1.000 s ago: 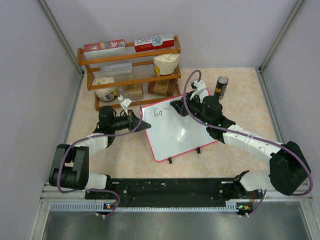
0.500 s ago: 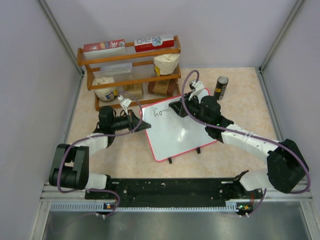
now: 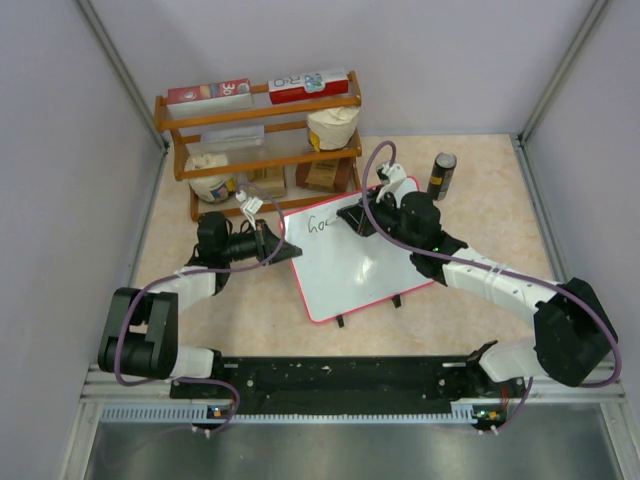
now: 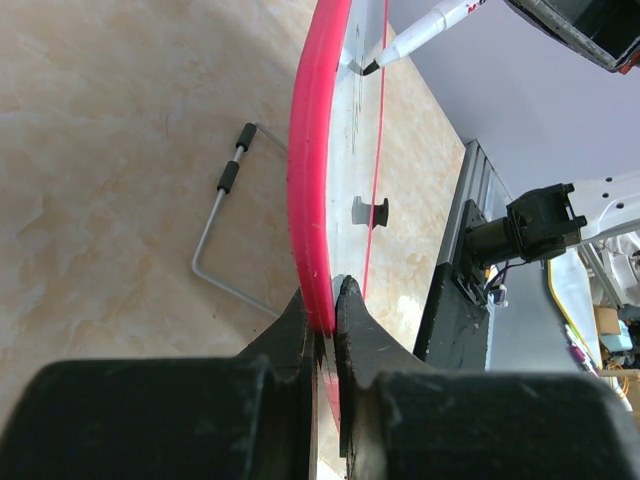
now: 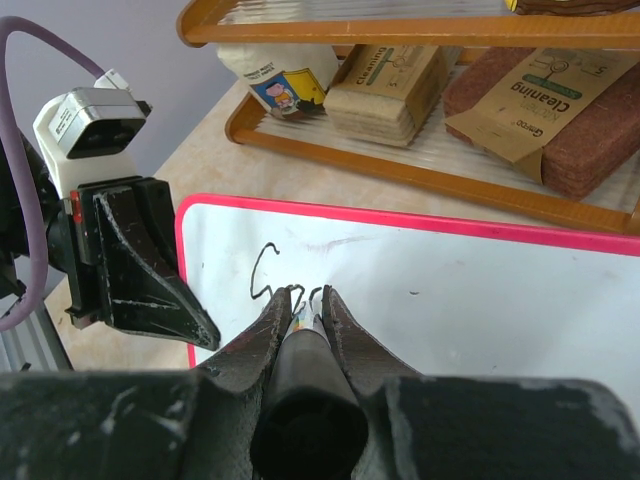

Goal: Write a sentence on the whiteboard

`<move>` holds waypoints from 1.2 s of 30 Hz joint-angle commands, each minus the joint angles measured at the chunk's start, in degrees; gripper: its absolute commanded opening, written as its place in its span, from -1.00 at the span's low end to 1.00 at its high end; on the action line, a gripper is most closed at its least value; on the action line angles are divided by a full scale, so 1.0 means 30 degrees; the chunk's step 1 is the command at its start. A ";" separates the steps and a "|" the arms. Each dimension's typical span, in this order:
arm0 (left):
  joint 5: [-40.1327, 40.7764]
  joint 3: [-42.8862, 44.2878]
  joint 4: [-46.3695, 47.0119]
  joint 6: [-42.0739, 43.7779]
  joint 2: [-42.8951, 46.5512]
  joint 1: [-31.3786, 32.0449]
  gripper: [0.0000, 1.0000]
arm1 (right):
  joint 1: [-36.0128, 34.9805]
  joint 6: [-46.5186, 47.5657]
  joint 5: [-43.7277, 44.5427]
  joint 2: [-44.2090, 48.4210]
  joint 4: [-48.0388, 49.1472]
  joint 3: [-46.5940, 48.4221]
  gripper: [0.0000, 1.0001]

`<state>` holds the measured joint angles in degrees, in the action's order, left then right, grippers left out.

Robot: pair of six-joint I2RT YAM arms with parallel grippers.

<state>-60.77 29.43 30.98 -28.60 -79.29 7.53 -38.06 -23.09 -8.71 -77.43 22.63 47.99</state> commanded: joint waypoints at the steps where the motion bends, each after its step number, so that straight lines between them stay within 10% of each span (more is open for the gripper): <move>1: 0.0307 -0.0962 -0.1802 0.4201 -0.0701 0.0596 -1.00 | 0.0120 0.0460 0.0177 0.0379 -0.0161 -0.0321 -1.00; 36: 0.0306 -0.0933 -0.1802 0.4231 -0.0730 0.0596 -1.00 | 0.0120 0.0607 0.1030 -0.0206 -0.0659 0.1904 -1.00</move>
<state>-60.66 29.43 30.92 -28.60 -79.31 7.53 -38.06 -22.50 -6.07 -77.23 19.94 50.09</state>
